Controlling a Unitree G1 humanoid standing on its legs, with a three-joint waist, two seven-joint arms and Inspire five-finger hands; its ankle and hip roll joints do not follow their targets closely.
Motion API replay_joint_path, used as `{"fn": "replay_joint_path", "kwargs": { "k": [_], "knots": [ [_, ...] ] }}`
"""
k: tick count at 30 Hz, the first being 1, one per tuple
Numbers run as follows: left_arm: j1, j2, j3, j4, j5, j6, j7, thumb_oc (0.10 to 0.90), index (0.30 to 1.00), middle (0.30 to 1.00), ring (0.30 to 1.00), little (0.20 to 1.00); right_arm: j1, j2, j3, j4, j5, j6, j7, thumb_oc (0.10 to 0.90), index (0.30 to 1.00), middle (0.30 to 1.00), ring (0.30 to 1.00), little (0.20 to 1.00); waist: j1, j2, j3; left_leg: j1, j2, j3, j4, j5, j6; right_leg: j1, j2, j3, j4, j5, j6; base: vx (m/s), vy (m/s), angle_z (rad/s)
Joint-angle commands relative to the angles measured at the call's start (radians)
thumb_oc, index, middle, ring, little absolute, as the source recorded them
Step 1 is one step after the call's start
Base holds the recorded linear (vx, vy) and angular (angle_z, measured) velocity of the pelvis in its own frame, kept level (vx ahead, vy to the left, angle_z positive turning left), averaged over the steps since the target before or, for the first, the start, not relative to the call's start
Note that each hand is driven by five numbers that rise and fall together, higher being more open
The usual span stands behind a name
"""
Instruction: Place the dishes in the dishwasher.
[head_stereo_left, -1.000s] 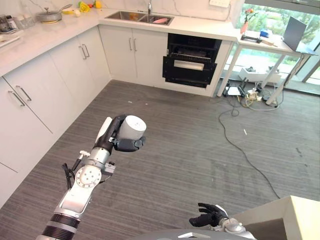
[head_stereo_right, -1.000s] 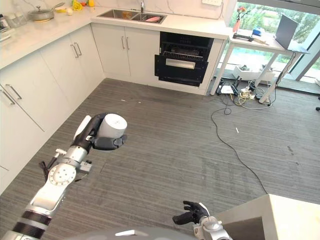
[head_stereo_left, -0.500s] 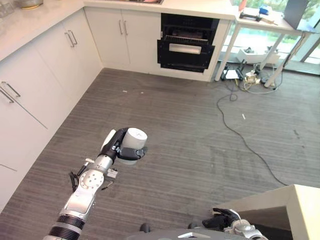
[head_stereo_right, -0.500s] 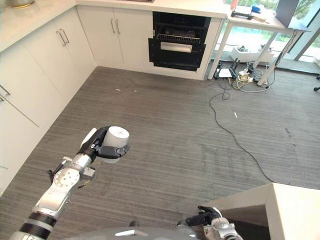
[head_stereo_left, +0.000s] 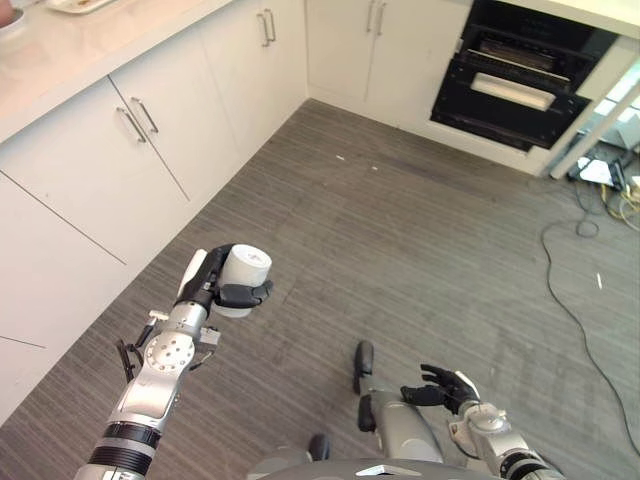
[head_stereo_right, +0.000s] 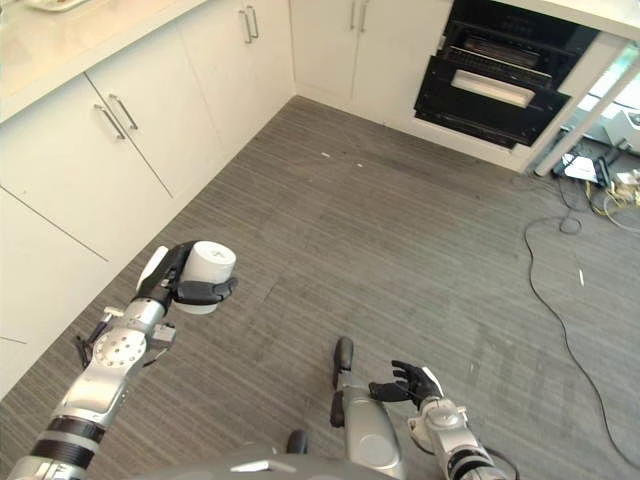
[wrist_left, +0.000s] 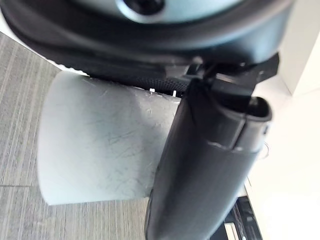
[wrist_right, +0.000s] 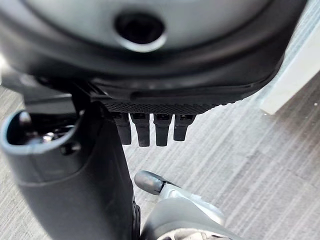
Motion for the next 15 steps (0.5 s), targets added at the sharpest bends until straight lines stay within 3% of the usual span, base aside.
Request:
{"fn": "replay_joint_path", "kwargs": {
  "k": [1,2,3,4,5,7,8,9,10,11,12,13,14,15],
  "knots": [
    [-0.077,0.03,0.033,-0.144,0.036,-0.112,0.033,0.4,0.3,0.3,0.3,0.3,-0.015,-0.041,0.026,0.043,0.002,-0.018,-0.026,0.8,0.9,0.9,0.9,0.9,-0.035,-0.01,-0.089,0.151,0.063,0.111,-0.033,-0.115,-0.126,0.057,0.005,-0.023,-0.005,0.062,0.017,0.19,-0.07,0.19],
    [-0.077,0.03,0.033,-0.144,0.036,-0.112,0.033,0.4,0.3,0.3,0.3,0.3,-0.015,-0.041,0.026,0.043,0.002,-0.018,-0.026,0.8,0.9,0.9,0.9,0.9,-0.035,-0.01,-0.089,0.151,0.063,0.111,-0.033,-0.115,-0.126,0.057,0.005,-0.023,-0.005,0.062,0.017,0.26,-0.052,0.36],
    [-0.07,0.025,0.033,-0.142,0.032,-0.113,0.034,0.4,0.3,0.3,0.3,0.3,-0.007,-0.038,0.027,0.058,-0.003,-0.014,-0.02,0.8,0.9,0.9,0.9,0.9,-0.043,-0.003,-0.104,0.16,0.082,0.109,0.017,-0.104,-0.14,0.072,0.022,-0.014,0.018,0.062,-0.01,0.82,-0.199,0.55],
    [-0.04,0.012,0.043,-0.143,0.01,-0.113,0.029,0.4,0.3,0.3,0.3,0.3,0.005,-0.029,0.023,0.117,0.009,-0.008,-0.025,0.8,0.9,0.9,0.9,0.9,-0.049,0.029,-0.137,0.097,0.117,0.12,0.218,0.057,-0.226,0.152,0.072,0.019,-0.009,0.052,-0.035,1.0,-0.233,0.89],
    [-0.034,0.016,0.04,-0.144,-0.003,-0.107,0.023,0.4,0.3,0.3,0.3,0.3,0.011,-0.028,0.023,0.126,0.016,-0.007,-0.028,0.8,0.9,0.9,0.9,0.9,-0.057,0.034,-0.145,0.049,0.127,0.14,0.325,0.139,-0.269,0.181,0.072,0.015,-0.015,0.042,-0.053,0.9,-0.229,0.69],
    [-0.015,0.035,0.047,-0.16,-0.012,-0.1,0.014,0.4,0.3,0.3,0.3,0.3,0.025,-0.033,0.024,0.122,0.027,-0.007,-0.027,0.8,0.9,0.9,0.9,0.9,-0.055,0.033,-0.138,-0.054,0.157,0.208,0.59,0.272,-0.32,0.254,0.09,0.03,-0.017,-0.008,-0.104,0.53,-0.167,0.41],
    [-0.008,0.049,0.054,-0.171,-0.015,-0.099,0.012,0.4,0.3,0.3,0.3,0.3,0.024,-0.04,0.027,0.111,0.032,-0.01,-0.028,0.8,0.9,0.9,0.9,0.9,-0.047,0.025,-0.127,-0.099,0.175,0.23,0.722,0.309,-0.315,0.295,0.103,0.047,-0.031,-0.03,-0.126,0.7,-0.327,0.06],
    [-0.003,0.063,0.054,-0.168,-0.006,-0.092,0.02,0.4,0.3,0.3,0.3,0.3,0.019,-0.058,0.025,0.111,0.044,-0.004,-0.042,0.8,0.9,0.9,0.9,0.9,-0.018,-0.007,-0.089,-0.253,0.204,0.269,0.949,0.278,-0.257,0.39,0.114,0.09,-0.076,-0.059,-0.151,0.5,-0.26,-0.21],
    [-0.005,0.064,0.053,-0.167,-0.006,-0.092,0.02,0.4,0.3,0.3,0.3,0.3,0.018,-0.057,0.023,0.111,0.044,-0.004,-0.042,0.8,0.9,0.9,0.9,0.9,-0.018,-0.007,-0.089,-0.261,0.204,0.269,0.956,0.278,-0.254,0.385,0.114,0.089,-0.076,-0.057,-0.152,0.62,-0.184,-0.53],
    [-0.003,0.056,0.05,-0.16,-0.017,-0.084,0.023,0.4,0.3,0.3,0.3,0.3,0.001,-0.062,0.015,0.104,0.067,-0.006,-0.053,0.8,0.9,0.9,0.9,0.9,0.01,-0.019,-0.072,-0.406,0.197,0.302,0.934,0.175,-0.203,0.442,0.108,0.139,-0.086,-0.08,-0.138,0.28,-0.001,-0.5],
    [-0.003,0.056,0.05,-0.16,-0.017,-0.084,0.023,0.4,0.3,0.3,0.3,0.3,0.001,-0.062,0.015,0.104,0.067,-0.006,-0.053,0.8,0.9,0.9,0.9,0.9,0.01,-0.019,-0.072,-0.406,0.197,0.302,0.934,0.175,-0.203,0.442,0.108,0.139,-0.086,-0.08,-0.138,0.61,0.068,-1.06],
    [0.015,0.052,0.058,-0.166,-0.015,-0.088,0.012,0.4,0.3,0.3,0.3,0.3,0.005,-0.056,-0.001,0.082,0.086,-0.021,-0.05,0.8,0.9,0.9,0.9,0.9,0.027,-0.019,-0.063,-0.445,0.236,0.336,0.733,0.131,-0.198,0.472,0.09,0.159,-0.086,-0.097,-0.115,0.31,0.076,-1.08],
    [0.016,0.052,0.058,-0.167,-0.014,-0.088,0.011,0.4,0.3,0.3,0.3,0.3,0.006,-0.056,-0.001,0.081,0.086,-0.021,-0.05,0.8,0.9,0.9,0.9,0.9,0.031,-0.028,-0.064,-0.434,0.227,0.346,0.714,0.142,-0.194,0.471,0.079,0.163,-0.086,-0.095,-0.113,0.54,0.162,-1.34],
    [0.023,0.051,0.057,-0.167,-0.009,-0.093,0.008,0.4,0.3,0.3,0.3,0.3,0.006,-0.059,-0.011,0.062,0.103,-0.033,-0.044,0.8,0.9,0.9,0.9,0.9,0.036,-0.019,-0.054,-0.451,0.245,0.385,0.523,0.125,-0.19,0.5,0.078,0.169,-0.086,-0.113,-0.094,0.55,0.293,-0.88]
  ]
}}
